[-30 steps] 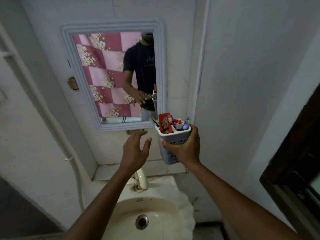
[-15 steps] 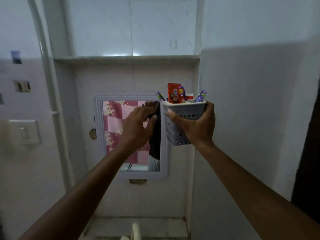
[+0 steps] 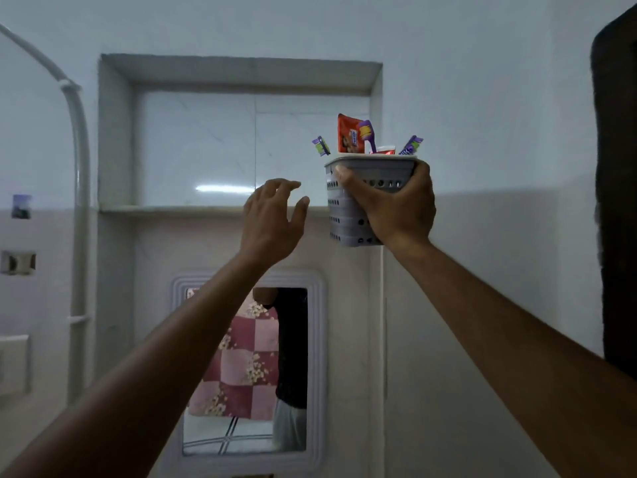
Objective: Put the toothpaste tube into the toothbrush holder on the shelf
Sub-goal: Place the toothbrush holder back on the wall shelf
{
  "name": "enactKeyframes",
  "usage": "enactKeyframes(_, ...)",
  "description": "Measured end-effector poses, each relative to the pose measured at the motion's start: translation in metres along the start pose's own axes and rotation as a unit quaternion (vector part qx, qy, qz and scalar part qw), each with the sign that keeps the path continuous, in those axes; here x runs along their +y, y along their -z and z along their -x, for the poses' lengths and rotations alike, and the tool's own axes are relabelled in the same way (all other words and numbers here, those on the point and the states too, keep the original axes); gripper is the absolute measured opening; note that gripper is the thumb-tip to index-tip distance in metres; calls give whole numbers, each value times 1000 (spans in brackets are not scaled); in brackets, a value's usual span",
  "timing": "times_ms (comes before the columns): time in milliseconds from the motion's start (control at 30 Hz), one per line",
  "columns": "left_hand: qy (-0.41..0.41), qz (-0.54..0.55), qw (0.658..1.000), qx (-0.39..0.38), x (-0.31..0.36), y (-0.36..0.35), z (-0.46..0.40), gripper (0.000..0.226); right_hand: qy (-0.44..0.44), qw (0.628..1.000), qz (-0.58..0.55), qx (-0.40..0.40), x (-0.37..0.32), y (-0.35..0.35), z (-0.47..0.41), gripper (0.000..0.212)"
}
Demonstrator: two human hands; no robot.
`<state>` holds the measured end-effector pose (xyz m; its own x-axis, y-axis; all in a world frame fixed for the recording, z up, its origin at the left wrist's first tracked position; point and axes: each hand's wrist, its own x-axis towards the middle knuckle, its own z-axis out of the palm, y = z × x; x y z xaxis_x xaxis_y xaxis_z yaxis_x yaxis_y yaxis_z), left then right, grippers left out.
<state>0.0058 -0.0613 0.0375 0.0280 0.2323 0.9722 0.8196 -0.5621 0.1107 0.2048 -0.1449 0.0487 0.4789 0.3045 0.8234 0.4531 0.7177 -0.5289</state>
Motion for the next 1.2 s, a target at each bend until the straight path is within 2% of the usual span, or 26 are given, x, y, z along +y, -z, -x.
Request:
enactKeyframes(167,31,-30,995,-85,-37,-34,-8,55,20,1000,20,-2,-8,-19,-33,108)
enactKeyframes(400,26,-2,1000,-14,-48,-53,-4,41,16,1000,23,-14,11,-61,-56,108)
enactKeyframes(467,11,3,1000,-4,-52,-55,-3,39,7,999,21,-43,23,-77,-62,116)
enactKeyframes(567,0,-2,1000,8,-57,-59,-3,38,-11,995,52,-86,30,-92,-68,142)
enactKeyframes(633,0,-8,1000,13,-57,-62,-4,37,-4,989,101,-108,32,-97,-70,146)
enactKeyframes(767,5,-8,1000,22,-55,-65,-4,36,14,966,210,-152,42,-101,-69,132)
enactKeyframes(900,13,8,1000,20,-55,-65,-5,34,11,938,269,-220,58,-100,-57,115)
enactKeyframes(1200,8,2,1000,21,-53,-64,-4,35,45,927,297,-225,77,-97,-50,116)
